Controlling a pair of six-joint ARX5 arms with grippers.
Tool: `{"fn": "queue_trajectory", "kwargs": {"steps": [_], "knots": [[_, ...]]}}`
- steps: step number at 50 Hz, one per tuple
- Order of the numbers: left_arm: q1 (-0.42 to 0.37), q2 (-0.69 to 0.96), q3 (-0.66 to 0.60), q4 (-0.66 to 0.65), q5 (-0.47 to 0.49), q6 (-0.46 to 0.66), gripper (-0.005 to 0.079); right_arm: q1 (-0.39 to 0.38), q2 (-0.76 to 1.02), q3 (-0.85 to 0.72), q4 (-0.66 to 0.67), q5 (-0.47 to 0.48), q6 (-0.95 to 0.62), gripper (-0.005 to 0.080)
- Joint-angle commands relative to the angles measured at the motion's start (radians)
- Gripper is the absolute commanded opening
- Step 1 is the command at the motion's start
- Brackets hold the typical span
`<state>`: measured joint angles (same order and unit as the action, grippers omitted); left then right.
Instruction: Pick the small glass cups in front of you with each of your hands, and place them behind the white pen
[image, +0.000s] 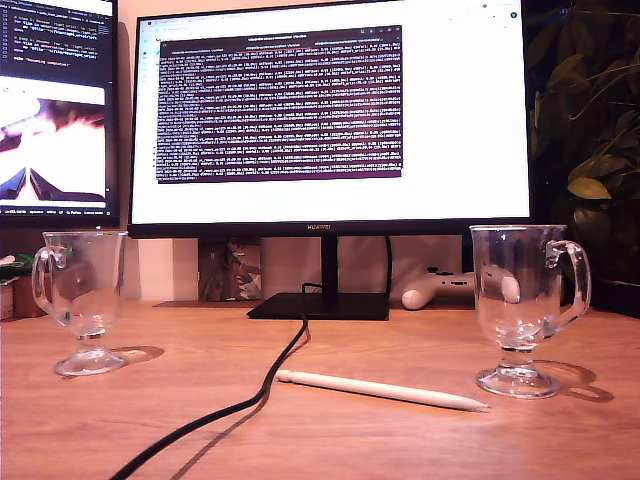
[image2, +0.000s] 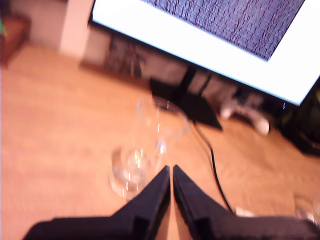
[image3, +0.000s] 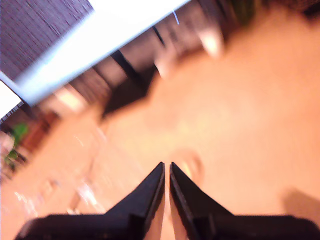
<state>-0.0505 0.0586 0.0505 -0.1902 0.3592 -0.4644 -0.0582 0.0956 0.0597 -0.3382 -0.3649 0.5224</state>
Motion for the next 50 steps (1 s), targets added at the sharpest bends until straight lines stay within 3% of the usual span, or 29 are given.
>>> {"fn": "queue_trajectory", "kwargs": {"steps": [1,22,34,50], "knots": [[0.002,0.042,0.022,0.000,0.007,0.003,-0.0019,-0.001,0.048,0.014,-0.019,-0.002,-0.009,-0.0013],[-0.048,0.432,0.174,0.004,0.006,0.143,-0.0019,0.011,0.451,0.226,-0.026,0.054,-0.158,-0.0013],[-0.106,0.576,0.223,0.034,-0.012,0.160,-0.0019,0.106,0.741,0.404,-0.022,0.059,-0.239,-0.0013],[-0.140,0.609,0.235,0.051,-0.053,0.178,-0.0019,0.227,1.066,0.576,-0.023,0.062,-0.261,-0.0013]]}}
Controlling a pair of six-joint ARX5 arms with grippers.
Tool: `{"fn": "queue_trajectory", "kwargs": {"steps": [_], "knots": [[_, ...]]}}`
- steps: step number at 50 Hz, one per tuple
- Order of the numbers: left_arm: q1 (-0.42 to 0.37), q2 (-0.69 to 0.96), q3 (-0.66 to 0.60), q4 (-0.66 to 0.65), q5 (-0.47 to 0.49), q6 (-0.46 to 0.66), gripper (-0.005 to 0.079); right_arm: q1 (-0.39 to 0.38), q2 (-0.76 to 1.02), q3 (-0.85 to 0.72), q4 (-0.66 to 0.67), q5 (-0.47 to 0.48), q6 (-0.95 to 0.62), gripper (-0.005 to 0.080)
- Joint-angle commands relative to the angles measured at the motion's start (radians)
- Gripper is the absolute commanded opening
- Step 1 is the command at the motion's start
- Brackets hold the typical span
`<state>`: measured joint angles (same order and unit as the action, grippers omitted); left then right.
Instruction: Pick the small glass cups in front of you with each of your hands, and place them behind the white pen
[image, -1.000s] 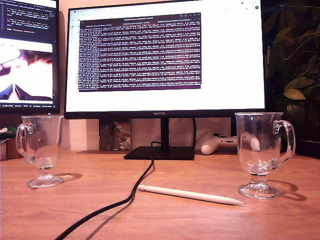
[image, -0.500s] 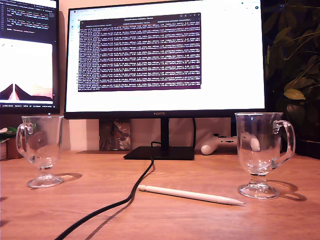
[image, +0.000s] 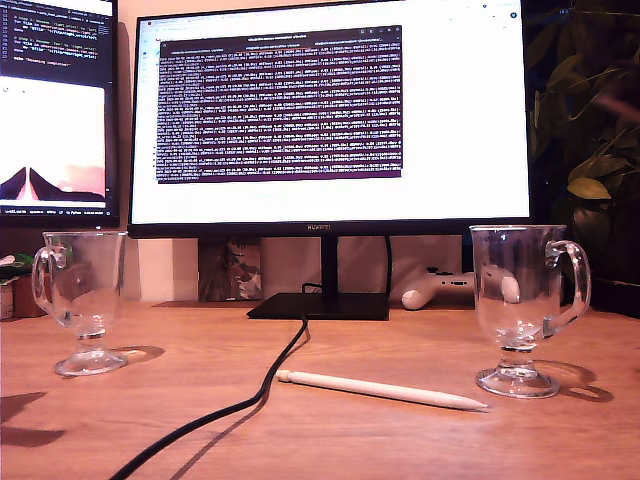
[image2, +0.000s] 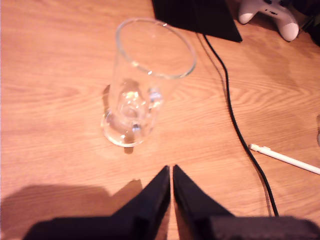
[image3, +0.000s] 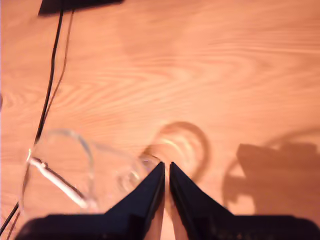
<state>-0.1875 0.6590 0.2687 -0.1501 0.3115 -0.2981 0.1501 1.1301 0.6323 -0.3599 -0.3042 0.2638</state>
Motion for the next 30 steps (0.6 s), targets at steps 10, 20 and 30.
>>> {"fn": "queue_trajectory", "kwargs": {"steps": [10,20,30], "knots": [[-0.003,0.009,0.017,0.012,-0.006,0.018,-0.0019,0.080,0.124,0.037,0.005,0.001,-0.002,-0.0013],[-0.003,0.009,0.017,0.015,-0.006,0.018,-0.0019,0.117,0.137,0.038,0.050,0.000,0.003,-0.0013],[-0.003,0.009,0.017,0.026,-0.006,0.018,-0.0019,0.127,0.137,0.038,0.077,-0.007,0.027,-0.0013]]}}
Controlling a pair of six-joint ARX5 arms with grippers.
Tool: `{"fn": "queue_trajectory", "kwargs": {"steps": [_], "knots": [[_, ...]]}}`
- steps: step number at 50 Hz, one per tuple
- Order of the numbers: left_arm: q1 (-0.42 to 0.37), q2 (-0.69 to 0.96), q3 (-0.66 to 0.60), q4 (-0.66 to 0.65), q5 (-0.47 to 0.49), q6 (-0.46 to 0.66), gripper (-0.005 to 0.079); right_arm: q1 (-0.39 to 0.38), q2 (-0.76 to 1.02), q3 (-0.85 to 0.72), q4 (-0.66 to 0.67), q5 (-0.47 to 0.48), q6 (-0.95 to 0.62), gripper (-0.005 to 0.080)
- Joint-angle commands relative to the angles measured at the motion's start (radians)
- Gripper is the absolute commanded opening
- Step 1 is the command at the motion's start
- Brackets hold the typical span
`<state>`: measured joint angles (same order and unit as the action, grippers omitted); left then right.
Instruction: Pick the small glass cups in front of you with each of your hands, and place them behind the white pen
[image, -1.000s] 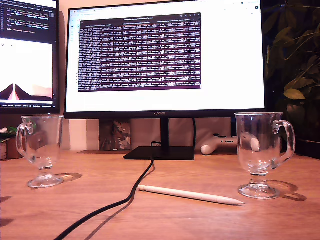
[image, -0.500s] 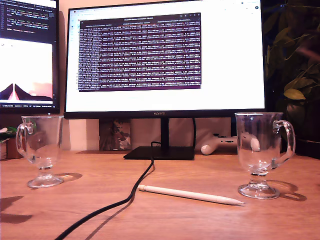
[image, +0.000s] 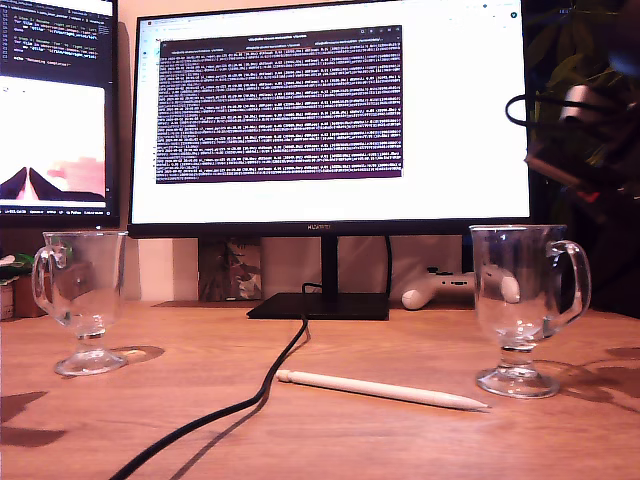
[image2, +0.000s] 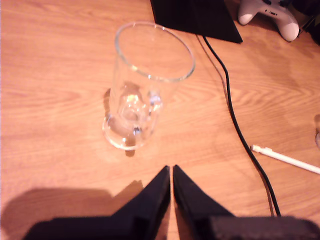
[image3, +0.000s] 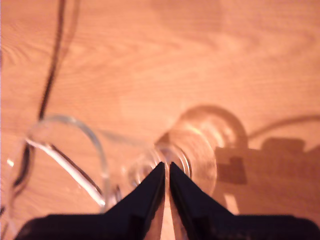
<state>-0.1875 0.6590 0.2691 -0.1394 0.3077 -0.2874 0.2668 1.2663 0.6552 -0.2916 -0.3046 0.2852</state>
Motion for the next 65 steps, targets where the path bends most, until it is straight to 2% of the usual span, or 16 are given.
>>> {"fn": "queue_trajectory", "kwargs": {"steps": [1,14,30,40,65], "knots": [[-0.003,0.009,0.016,0.015,-0.002,0.008,-0.0019,0.011,0.000,0.015,0.009,-0.008,0.006,-0.0013],[-0.003,0.009,0.016,0.031,-0.002,0.008,-0.0019,0.033,0.000,0.015,0.002,-0.026,0.029,-0.0013],[-0.003,0.009,0.016,0.043,-0.001,0.008,-0.0019,0.043,0.000,0.015,-0.077,-0.027,0.030,-0.0013],[-0.003,0.009,0.016,0.043,-0.001,0.008,-0.0019,0.061,0.000,0.015,-0.104,-0.064,0.034,-0.0013],[-0.003,0.009,0.016,0.042,-0.001,0.008,-0.0019,0.100,0.000,0.016,-0.051,-0.087,0.086,-0.0013]]}}
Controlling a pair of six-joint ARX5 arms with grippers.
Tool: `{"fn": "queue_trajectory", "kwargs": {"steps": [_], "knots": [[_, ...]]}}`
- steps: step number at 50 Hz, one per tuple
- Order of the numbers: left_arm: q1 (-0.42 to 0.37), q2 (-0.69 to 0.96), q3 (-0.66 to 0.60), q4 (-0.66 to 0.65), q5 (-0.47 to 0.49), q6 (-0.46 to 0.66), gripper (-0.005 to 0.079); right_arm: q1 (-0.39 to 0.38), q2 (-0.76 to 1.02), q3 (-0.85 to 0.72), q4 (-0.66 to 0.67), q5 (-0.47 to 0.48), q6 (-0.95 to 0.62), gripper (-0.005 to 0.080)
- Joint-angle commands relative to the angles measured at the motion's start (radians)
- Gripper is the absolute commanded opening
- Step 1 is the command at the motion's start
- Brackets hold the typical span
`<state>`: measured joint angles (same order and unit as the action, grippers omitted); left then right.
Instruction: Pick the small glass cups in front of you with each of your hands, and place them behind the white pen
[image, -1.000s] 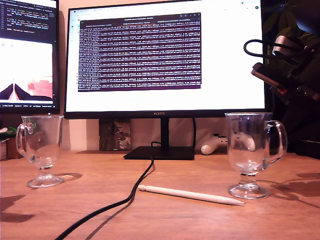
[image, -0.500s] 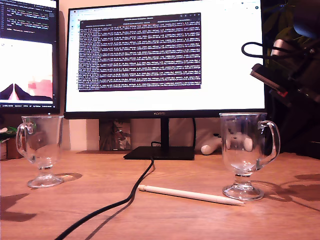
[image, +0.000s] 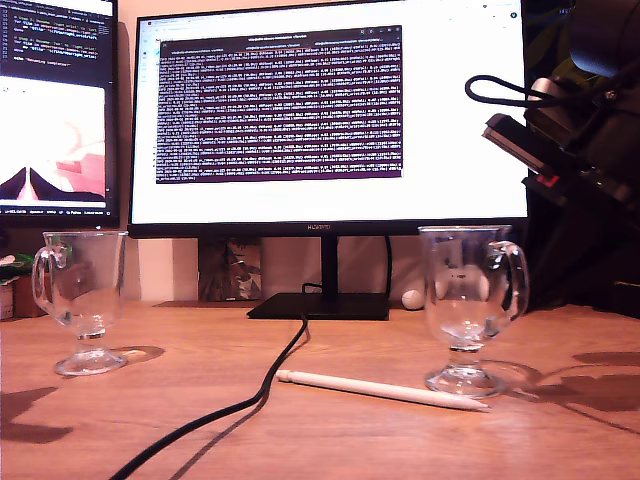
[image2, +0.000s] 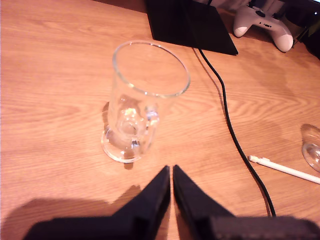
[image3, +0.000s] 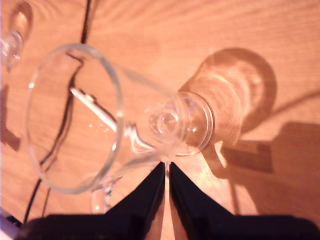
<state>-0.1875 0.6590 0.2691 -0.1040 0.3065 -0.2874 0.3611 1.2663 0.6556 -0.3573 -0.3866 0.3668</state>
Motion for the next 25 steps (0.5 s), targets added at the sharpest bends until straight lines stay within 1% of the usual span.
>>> {"fn": "queue_trajectory", "kwargs": {"steps": [1,25], "knots": [[-0.003,0.009,0.016,0.007,0.000,0.008,-0.0019,0.005,0.000,0.016,0.016,-0.005,0.004,-0.0013],[-0.003,0.009,0.016,0.008,0.000,0.008,-0.0019,0.006,0.001,0.056,0.016,-0.006,0.004,-0.0013]]}}
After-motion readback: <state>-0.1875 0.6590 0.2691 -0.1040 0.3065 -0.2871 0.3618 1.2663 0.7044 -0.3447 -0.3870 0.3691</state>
